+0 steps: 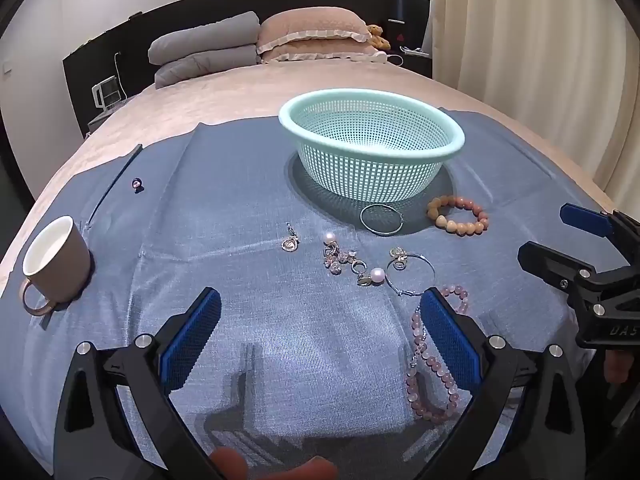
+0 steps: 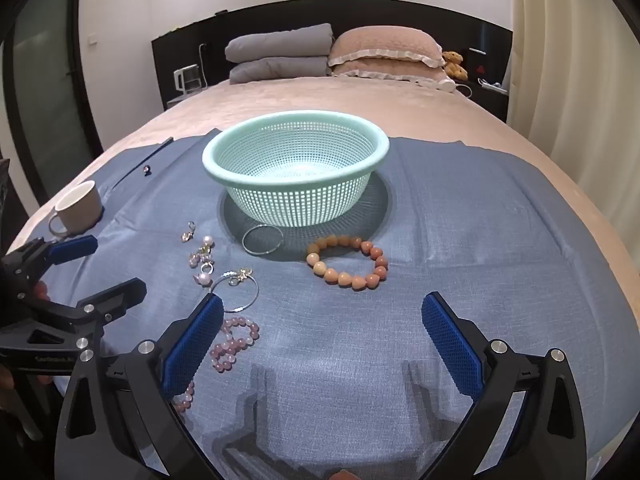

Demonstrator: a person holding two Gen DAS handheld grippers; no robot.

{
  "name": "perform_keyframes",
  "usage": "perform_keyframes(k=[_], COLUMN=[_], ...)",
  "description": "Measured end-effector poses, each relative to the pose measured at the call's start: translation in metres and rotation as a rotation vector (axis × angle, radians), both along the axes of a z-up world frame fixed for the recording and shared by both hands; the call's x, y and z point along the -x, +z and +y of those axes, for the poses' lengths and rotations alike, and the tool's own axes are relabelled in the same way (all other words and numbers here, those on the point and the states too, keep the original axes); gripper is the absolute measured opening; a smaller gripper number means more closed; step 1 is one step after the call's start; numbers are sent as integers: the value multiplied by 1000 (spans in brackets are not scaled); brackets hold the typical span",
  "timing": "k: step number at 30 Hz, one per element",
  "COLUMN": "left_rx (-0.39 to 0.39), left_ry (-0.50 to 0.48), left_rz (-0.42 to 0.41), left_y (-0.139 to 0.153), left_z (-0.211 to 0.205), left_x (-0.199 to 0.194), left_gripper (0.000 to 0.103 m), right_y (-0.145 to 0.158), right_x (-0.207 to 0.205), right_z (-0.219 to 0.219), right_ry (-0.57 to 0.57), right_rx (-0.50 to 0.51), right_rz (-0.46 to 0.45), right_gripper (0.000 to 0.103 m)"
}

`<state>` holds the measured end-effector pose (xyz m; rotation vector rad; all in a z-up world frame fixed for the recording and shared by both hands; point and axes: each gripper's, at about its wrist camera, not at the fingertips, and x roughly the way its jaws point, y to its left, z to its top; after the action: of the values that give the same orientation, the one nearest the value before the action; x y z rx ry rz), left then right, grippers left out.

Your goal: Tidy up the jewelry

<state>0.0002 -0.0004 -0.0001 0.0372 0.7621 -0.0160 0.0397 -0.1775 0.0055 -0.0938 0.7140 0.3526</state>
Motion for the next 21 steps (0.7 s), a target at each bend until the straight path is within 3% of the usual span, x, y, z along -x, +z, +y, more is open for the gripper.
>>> perform_keyframes(k=[21], left_rx=[7], left_ry=[-3], left_rz=[-5], left_y=[4], left_z=[0], left_x=[3], left_gripper=[97], right_y=[-2], right_x=[1], right_z=[1], right_ry=[-1], right_rx=[8], right_rz=[2], right_gripper=[95])
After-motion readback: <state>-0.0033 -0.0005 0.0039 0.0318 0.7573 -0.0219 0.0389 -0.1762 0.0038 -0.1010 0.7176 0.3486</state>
